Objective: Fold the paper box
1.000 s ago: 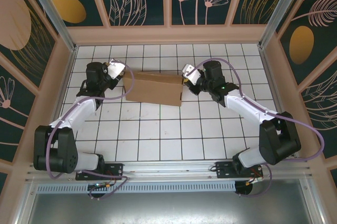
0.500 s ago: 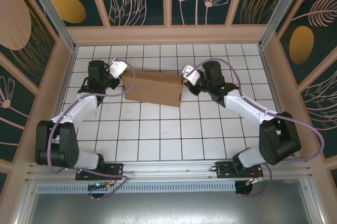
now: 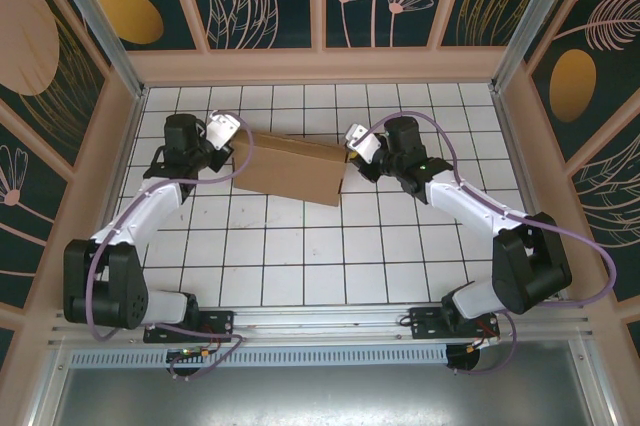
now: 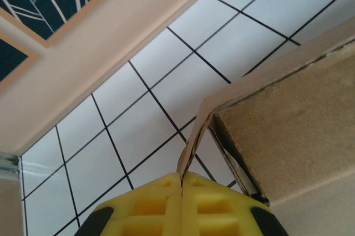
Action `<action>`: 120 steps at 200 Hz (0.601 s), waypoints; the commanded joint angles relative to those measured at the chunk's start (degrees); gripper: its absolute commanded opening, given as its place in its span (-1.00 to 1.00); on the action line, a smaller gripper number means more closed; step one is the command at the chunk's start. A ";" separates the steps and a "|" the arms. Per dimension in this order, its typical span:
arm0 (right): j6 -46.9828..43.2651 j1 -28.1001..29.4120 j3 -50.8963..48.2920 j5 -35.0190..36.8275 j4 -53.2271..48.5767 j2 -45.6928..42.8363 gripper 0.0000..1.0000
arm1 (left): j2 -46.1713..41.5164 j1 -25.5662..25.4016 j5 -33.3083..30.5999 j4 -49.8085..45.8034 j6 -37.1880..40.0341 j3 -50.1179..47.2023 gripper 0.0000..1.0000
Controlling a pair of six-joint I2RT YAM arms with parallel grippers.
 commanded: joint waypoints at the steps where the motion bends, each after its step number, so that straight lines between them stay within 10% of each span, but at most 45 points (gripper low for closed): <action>1: -0.90 0.62 0.65 0.42 -2.76 -1.48 -0.78 | -4.15 -0.38 1.16 2.27 -0.98 -1.87 -0.99; 26: -2.71 0.62 -0.50 0.62 -2.76 -2.78 -0.79 | -5.81 -0.38 0.91 3.08 -0.57 -3.38 -0.69; 88: -4.97 0.75 -1.63 2.86 -2.66 -5.29 -0.81 | -6.44 -0.40 8.09 -1.27 -3.57 -6.10 -0.81; 120: -5.57 0.75 -3.86 2.63 -1.59 -6.48 -0.79 | -10.40 -0.46 6.25 1.61 -3.79 -9.16 -0.53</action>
